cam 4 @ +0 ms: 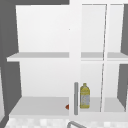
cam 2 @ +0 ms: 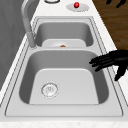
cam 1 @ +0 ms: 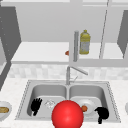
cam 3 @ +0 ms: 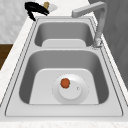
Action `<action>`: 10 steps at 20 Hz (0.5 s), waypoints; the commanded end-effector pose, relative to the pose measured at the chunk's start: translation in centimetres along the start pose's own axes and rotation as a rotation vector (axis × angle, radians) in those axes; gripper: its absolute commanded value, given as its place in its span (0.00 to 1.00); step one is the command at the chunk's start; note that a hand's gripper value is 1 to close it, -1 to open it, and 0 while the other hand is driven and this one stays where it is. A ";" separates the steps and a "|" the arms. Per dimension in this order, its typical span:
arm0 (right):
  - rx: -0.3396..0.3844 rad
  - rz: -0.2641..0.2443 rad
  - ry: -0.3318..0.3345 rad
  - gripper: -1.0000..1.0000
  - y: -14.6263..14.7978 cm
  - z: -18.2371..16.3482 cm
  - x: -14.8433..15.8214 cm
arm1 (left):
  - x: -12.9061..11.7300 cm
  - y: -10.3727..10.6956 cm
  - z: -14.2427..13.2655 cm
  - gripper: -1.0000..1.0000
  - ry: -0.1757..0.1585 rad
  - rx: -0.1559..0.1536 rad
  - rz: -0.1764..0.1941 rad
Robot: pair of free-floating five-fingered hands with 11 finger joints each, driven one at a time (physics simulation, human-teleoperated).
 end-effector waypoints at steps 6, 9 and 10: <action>-0.002 -0.002 0.001 0.50 0.0 0.0 0.0 | 1.3 0.4 6.7 0.00 -0.007 0.020 0.132; -0.002 -0.003 0.001 0.50 0.0 0.0 0.0 | 1.8 0.7 8.8 0.00 -0.010 0.029 0.184; -0.002 -0.003 0.001 0.50 0.0 0.0 0.0 | 2.0 0.8 9.6 0.00 -0.011 0.032 0.200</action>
